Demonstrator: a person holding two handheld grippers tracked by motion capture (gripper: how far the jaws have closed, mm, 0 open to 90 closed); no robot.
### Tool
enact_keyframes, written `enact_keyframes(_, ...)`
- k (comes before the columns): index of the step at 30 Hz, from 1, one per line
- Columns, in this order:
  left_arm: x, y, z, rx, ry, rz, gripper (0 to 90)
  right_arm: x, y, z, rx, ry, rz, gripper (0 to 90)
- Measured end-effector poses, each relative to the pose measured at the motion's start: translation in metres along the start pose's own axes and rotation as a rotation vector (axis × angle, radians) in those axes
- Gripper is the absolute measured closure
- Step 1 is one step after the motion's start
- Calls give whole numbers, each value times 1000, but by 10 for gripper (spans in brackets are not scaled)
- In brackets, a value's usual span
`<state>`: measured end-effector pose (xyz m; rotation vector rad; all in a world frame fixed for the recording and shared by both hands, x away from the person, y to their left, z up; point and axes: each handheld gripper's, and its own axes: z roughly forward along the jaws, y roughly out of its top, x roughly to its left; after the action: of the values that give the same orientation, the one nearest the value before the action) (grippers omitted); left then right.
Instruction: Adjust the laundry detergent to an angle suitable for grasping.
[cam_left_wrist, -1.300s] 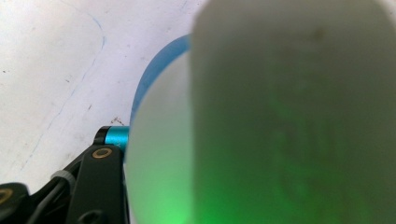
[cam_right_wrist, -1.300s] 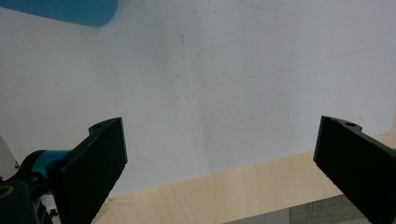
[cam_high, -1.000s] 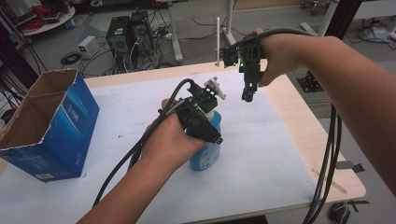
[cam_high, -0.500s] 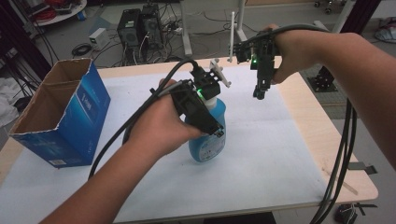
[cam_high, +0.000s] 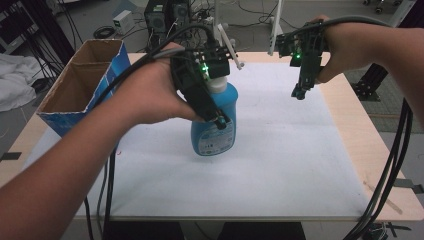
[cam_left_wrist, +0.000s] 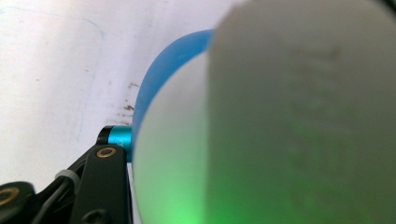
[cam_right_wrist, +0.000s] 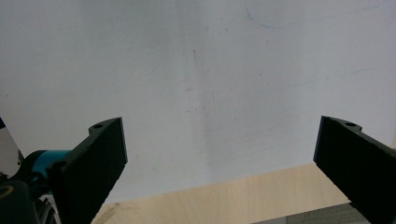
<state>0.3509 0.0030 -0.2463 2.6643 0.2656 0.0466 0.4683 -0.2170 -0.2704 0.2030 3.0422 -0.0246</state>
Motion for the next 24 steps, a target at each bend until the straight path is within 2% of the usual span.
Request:
enact_keyframes(1,2,-5,-3,15,-35,31,432,0,2,1,5,2,-1,19)
enact_keyframes(3,3,-10,-5,25,-66,64,432,0,4,2,8,3,3,19)
enact_keyframes(4,3,-10,-5,25,-66,64,432,0,4,2,9,5,-5,19)
enact_keyframes(5,5,-14,-6,35,-91,89,432,0,5,3,11,3,0,19)
enact_keyframes(8,7,-19,-5,56,-113,139,431,-1,7,4,13,5,-7,19)
enact_keyframes(10,7,-21,-4,60,-117,152,431,-1,7,5,13,7,-4,19)
enact_keyframes(12,9,-26,0,76,-131,200,432,-1,8,5,18,7,0,19)
enact_keyframes(13,11,-28,1,71,-145,227,432,-1,8,5,18,8,1,19)
enact_keyframes(16,17,-37,5,47,-190,257,432,-2,8,6,21,5,-10,19)
enact_keyframes(17,17,-37,5,47,-190,257,432,-2,8,6,21,5,-10,19)
enact_keyframes(18,19,-43,6,31,-202,287,432,0,9,6,22,4,-3,19)
enact_keyframes(20,19,-45,7,27,-203,290,432,0,9,6,19,4,-12,19)
enact_keyframes(22,21,-53,9,16,-209,319,432,1,9,6,16,2,-7,19)
enact_keyframes(24,22,-55,10,13,-213,325,433,0,9,6,16,3,-11,19)
